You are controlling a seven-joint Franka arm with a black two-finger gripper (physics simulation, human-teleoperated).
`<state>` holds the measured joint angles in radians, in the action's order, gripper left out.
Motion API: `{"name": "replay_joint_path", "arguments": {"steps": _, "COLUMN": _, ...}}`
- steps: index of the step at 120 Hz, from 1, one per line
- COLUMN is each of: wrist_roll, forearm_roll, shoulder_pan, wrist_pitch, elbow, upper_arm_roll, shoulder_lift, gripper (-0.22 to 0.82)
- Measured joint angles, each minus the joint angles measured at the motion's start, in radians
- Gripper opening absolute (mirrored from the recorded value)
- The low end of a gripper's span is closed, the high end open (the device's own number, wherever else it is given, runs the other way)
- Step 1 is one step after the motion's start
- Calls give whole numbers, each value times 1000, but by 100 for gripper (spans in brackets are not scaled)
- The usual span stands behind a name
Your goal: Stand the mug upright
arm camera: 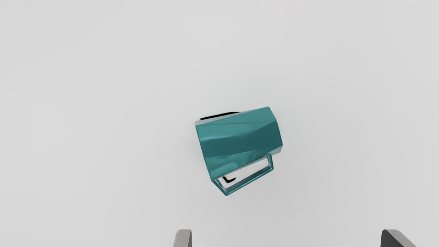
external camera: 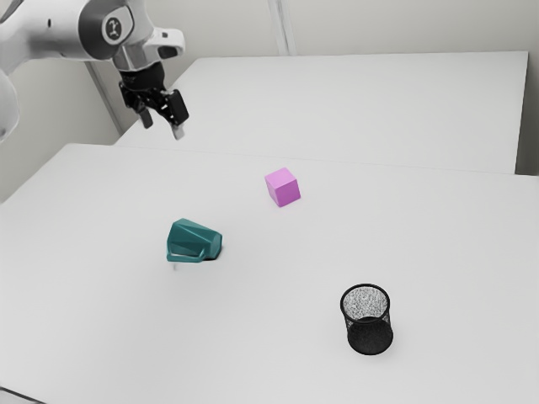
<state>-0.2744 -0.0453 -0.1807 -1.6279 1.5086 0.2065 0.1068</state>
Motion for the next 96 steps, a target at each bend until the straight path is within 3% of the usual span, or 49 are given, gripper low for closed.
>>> {"name": "replay_joint_path", "arguments": {"steps": 20, "wrist_roll": -14, "forearm_roll": 43, "shoulder_pan": -3, "wrist_pitch": -22, "elbow": 36, "upper_arm_roll": 43, "shoulder_lift": -9, "gripper": 60}}
{"name": "replay_joint_path", "arguments": {"steps": 46, "wrist_roll": -36, "forearm_roll": 220, "shoulder_pan": 13, "wrist_pitch": -28, "elbow": 182, "upper_arm_roll": 147, "shoulder_lift": -51, "gripper": 60}}
{"name": "replay_joint_path", "arguments": {"steps": 68, "wrist_roll": -74, "forearm_roll": 388, "shoulder_pan": 43, "wrist_pitch": -30, "elbow": 300, "upper_arm_roll": 157, "shoulder_lift": -71, "gripper": 60}}
{"name": "replay_joint_path", "arguments": {"steps": 96, "wrist_roll": -132, "forearm_roll": 586, "shoulder_pan": 51, "wrist_pitch": -43, "elbow": 317, "upper_arm_roll": 157, "shoulder_lift": 25, "gripper": 60}}
